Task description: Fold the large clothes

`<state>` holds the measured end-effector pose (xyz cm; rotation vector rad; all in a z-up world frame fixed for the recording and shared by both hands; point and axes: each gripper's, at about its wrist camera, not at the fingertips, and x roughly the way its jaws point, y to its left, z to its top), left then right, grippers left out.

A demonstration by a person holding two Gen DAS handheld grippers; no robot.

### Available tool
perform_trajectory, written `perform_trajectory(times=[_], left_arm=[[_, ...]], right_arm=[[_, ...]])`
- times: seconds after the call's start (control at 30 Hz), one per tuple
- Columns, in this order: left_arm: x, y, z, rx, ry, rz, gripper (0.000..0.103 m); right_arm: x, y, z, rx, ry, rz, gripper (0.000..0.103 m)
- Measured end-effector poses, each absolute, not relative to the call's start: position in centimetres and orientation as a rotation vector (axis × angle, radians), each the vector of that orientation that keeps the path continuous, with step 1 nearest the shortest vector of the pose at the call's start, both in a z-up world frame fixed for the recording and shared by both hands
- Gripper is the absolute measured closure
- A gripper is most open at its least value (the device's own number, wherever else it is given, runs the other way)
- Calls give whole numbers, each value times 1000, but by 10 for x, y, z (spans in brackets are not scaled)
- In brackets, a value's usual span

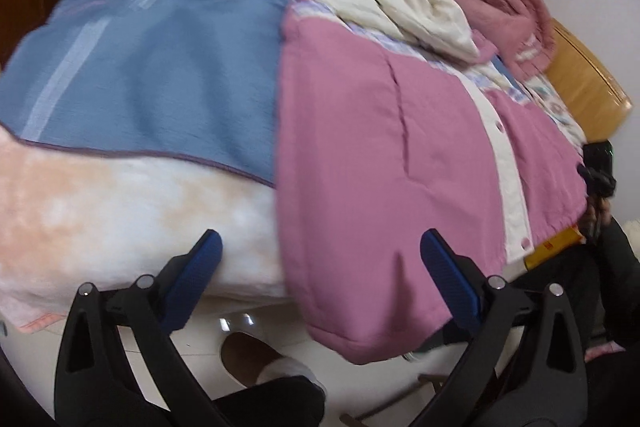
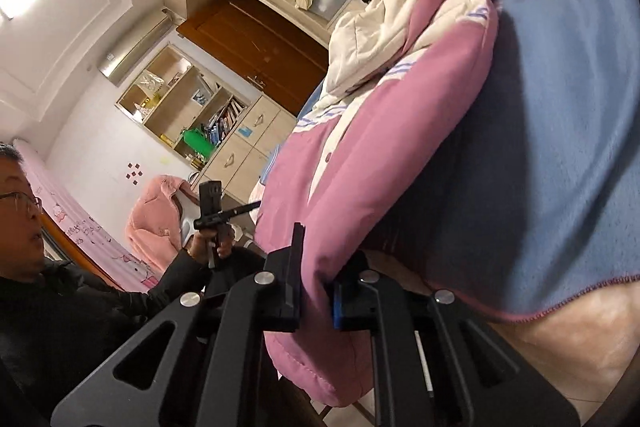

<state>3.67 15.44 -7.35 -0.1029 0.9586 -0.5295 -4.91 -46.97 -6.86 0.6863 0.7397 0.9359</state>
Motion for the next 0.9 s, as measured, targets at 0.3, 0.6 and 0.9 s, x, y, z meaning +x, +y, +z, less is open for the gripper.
perform_trajectory(times=[0.3,0.6,0.9], left_arm=[[42,122,-94,-75,1014,-592,35],[40,134,-88,-186,1024,-663,86],[37,137,-97,-121,1080,-574,26]], right_arm=[[-50,-467,-69,680,744,931,92],[-42,-455,-84,633,879,864,92],[-42,-451,-99,619,972,830,53]])
